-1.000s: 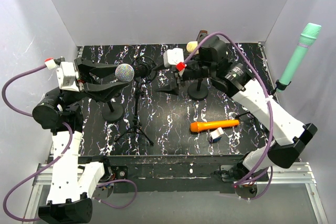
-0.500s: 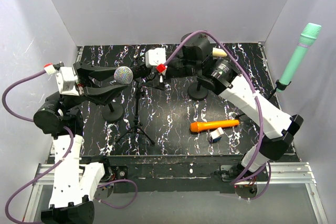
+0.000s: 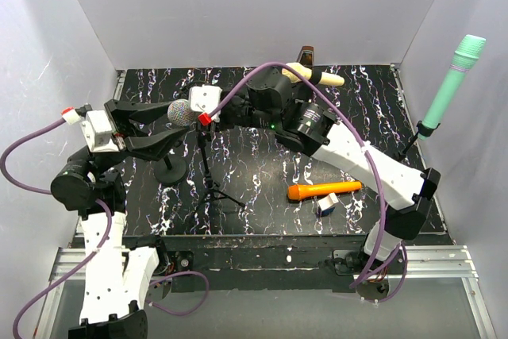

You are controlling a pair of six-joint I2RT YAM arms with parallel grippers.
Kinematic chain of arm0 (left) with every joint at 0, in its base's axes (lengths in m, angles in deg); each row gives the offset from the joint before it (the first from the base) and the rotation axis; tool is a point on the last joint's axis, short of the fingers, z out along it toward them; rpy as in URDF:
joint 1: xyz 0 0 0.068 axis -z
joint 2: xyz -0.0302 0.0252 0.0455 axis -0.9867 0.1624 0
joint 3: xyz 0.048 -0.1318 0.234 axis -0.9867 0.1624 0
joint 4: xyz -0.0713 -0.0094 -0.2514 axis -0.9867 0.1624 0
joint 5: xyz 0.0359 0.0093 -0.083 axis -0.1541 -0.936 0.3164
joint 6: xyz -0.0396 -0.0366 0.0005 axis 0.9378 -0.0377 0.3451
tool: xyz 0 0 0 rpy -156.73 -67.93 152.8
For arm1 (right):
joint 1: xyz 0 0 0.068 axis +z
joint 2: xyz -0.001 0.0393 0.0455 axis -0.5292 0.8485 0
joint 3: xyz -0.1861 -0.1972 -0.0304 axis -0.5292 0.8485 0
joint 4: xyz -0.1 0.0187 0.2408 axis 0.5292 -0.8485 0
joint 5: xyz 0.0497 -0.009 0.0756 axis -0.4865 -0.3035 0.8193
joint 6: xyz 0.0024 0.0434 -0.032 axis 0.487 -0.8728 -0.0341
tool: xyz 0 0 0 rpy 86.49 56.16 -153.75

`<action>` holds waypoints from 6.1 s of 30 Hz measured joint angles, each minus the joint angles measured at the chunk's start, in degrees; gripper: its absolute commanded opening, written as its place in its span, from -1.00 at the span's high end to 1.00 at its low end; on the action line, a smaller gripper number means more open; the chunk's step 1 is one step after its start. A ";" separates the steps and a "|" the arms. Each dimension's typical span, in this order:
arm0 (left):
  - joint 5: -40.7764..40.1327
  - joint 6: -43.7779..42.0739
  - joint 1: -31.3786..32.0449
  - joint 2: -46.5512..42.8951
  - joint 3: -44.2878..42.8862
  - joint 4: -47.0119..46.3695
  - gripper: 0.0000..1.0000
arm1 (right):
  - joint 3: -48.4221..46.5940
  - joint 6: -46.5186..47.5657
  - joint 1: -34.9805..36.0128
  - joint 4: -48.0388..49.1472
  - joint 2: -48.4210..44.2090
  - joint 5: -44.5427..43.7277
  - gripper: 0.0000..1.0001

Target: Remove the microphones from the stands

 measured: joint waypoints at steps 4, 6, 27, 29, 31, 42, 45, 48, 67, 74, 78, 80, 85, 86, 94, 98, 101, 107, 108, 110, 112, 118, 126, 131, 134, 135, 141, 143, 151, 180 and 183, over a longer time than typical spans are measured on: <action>-0.15 -0.87 -0.13 -0.44 0.04 1.40 0.92 | 1.55 1.16 0.26 1.09 -0.68 -1.18 0.93; 0.11 -1.07 -0.13 -0.61 0.04 2.29 0.09 | 4.28 2.05 0.26 2.69 -2.32 -1.70 0.97; -2.67 -8.37 0.07 6.45 -1.16 6.60 -0.88 | 7.26 0.87 -0.55 7.63 -2.49 -8.17 0.97; -2.01 -9.20 0.96 7.96 -1.70 6.54 -0.79 | 6.99 0.57 -0.61 8.07 -1.95 -8.57 0.97; -1.16 -9.73 1.81 9.27 -1.81 6.32 -0.65 | 6.71 0.52 -0.59 8.28 -1.60 -8.66 0.97; 2.84 -7.30 4.00 10.38 -1.79 0.00 0.38 | 7.17 -0.17 0.07 9.49 -1.60 -8.46 0.97; 2.75 -8.11 3.76 10.23 -1.84 -1.55 0.47 | 7.56 -1.01 0.26 9.97 -1.90 -8.41 0.70; 2.71 -8.26 3.63 10.23 -1.84 -2.27 0.68 | 7.91 -1.53 0.26 10.67 -1.97 -8.44 0.06; 5.51 -5.20 3.28 4.72 -1.05 0.13 1.00 | 20.92 0.59 1.70 26.56 -5.53 -10.16 -0.29; 6.60 -8.33 2.10 -1.14 -1.27 7.93 1.00 | 28.15 3.21 3.17 35.89 -7.78 -10.05 -0.32; 4.96 -17.22 1.86 -6.34 -1.81 20.28 1.00 | 29.86 3.67 3.87 36.96 -8.85 -8.96 -0.33; 3.45 -22.34 1.84 -9.03 -2.40 27.45 1.00 | 30.69 3.80 4.07 37.40 -9.35 -8.20 -0.35; -0.07 -27.91 1.84 -13.55 -3.02 37.07 1.00 | 31.89 3.69 3.93 37.51 -10.23 -7.28 -0.39; -0.31 -27.52 1.84 -14.16 -3.08 36.79 1.00 | 31.74 3.37 3.28 35.93 -10.45 -7.48 -0.39; -1.73 -24.57 1.81 -18.86 -4.66 28.85 1.00 | 29.77 -0.13 -5.35 25.88 -11.39 -8.28 -0.35; -1.49 -23.61 1.79 -18.88 -4.59 27.71 0.67 | 29.66 -0.04 -4.85 25.70 -11.45 -8.33 -0.04; -1.68 -24.41 1.79 -18.97 -4.24 28.65 -0.33 | 28.44 -0.09 -4.70 24.24 -11.39 -8.04 0.18; -8.24 -23.45 1.77 -20.70 1.27 29.51 -0.96 | 24.55 -0.72 -4.17 20.20 -9.57 -8.68 0.27; -9.35 -22.97 1.77 -20.44 1.73 29.07 -0.96 | 24.09 -0.66 -4.00 19.93 -9.25 -8.92 0.28; -10.71 -21.57 1.77 -19.32 2.14 27.30 -0.96 | 23.63 -0.20 -3.34 19.76 -8.85 -9.68 0.29; -11.54 -19.28 1.77 -16.98 2.16 23.87 -0.96 | 23.43 0.66 -2.16 19.82 -8.61 -10.71 0.32; -10.54 -12.41 1.77 -5.90 2.03 13.31 -0.82 | 22.40 2.73 0.81 20.17 -7.56 -12.94 0.34; -3.89 -7.32 2.23 2.73 1.25 4.90 -0.63 | 20.50 2.67 0.42 19.87 -5.88 -14.73 0.34; -1.55 -5.75 3.69 5.03 0.98 0.74 -0.27 | 19.78 2.45 0.59 19.76 -5.27 -14.73 0.34; -0.13 -5.03 4.35 6.08 0.13 -0.96 0.21 | 19.43 2.40 0.79 19.78 -4.92 -14.91 0.29; 0.22 -4.72 4.48 6.34 -0.22 -1.55 0.40 | 19.34 2.32 0.79 19.87 -4.76 -14.93 0.21; 0.90 -4.76 4.35 6.27 -0.92 -3.37 1.00 | 19.50 1.64 1.29 21.68 -4.28 -16.72 -0.45; 0.98 -4.63 4.28 5.31 -1.01 -3.28 1.00 | 21.11 1.90 1.57 23.32 -4.46 -17.57 -0.53; 0.70 -4.50 1.99 -4.66 -1.11 -0.39 1.00 | 26.69 1.64 1.09 27.19 -8.15 -17.59 -0.55; -13.77 -45.20 1.38 -26.36 -13.60 65.42 1.00 | 18.88 -1.01 4.92 13.64 -8.04 -15.98 -0.35; -15.93 -46.45 1.38 -26.34 -13.64 68.74 1.00 | 16.81 -1.51 6.88 11.82 -7.34 -15.30 -0.32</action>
